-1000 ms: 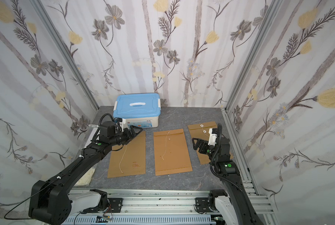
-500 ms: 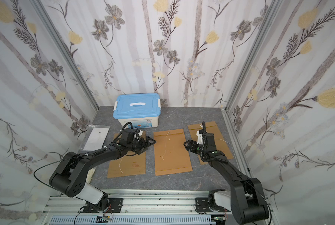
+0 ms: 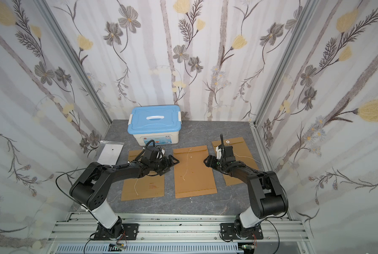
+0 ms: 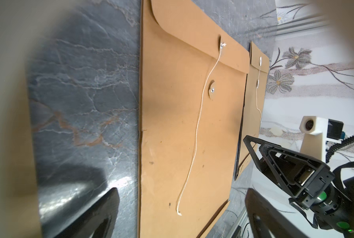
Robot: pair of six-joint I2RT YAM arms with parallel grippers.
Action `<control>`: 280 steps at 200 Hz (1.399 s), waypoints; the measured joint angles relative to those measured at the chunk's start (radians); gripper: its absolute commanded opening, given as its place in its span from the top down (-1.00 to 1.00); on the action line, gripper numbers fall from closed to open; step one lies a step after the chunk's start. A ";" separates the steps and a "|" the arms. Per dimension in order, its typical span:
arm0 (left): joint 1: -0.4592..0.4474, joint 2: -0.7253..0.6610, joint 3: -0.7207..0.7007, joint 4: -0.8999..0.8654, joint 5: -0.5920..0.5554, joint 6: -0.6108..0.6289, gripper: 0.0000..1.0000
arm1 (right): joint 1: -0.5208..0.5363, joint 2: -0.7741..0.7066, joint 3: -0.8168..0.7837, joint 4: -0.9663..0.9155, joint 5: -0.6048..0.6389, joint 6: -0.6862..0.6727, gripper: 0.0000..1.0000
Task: Close the mouth of the file bag
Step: Pick up the file bag from the center of the board.
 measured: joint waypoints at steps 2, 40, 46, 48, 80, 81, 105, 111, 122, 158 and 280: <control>-0.001 0.003 0.000 0.002 -0.001 -0.001 -0.92 | 0.001 0.004 0.001 0.000 0.001 0.000 -0.47; -0.021 0.019 -0.012 0.063 -0.009 -0.022 -0.92 | 0.013 0.038 0.002 0.000 0.005 0.003 -0.47; -0.022 0.022 -0.012 0.065 -0.015 -0.025 -0.92 | 0.017 0.042 0.002 0.000 0.005 0.003 -0.47; -0.022 0.023 -0.012 0.066 -0.017 -0.025 -0.92 | 0.017 0.043 0.002 0.000 0.005 0.003 -0.47; -0.022 0.045 -0.008 0.102 -0.023 -0.031 -0.92 | 0.021 0.063 0.002 0.011 0.003 0.002 -0.46; -0.022 0.045 -0.008 0.103 -0.023 -0.031 -0.92 | 0.021 0.064 0.002 0.013 0.003 0.002 -0.46; -0.025 0.056 -0.008 0.129 -0.023 -0.033 -0.92 | 0.022 0.077 -0.005 0.060 -0.005 0.002 -0.45; -0.025 0.057 -0.010 0.136 -0.023 -0.034 -0.92 | 0.022 0.080 -0.008 0.072 -0.006 0.003 -0.43; -0.025 0.058 -0.014 0.146 -0.023 -0.035 -0.92 | 0.022 0.084 -0.014 0.095 -0.012 0.003 -0.36; -0.029 0.058 -0.020 0.161 -0.029 -0.037 -0.92 | 0.021 0.097 -0.032 0.141 -0.033 0.008 -0.07; -0.034 0.055 -0.027 0.176 -0.048 -0.038 -0.93 | 0.008 0.098 -0.034 0.129 -0.061 0.009 1.00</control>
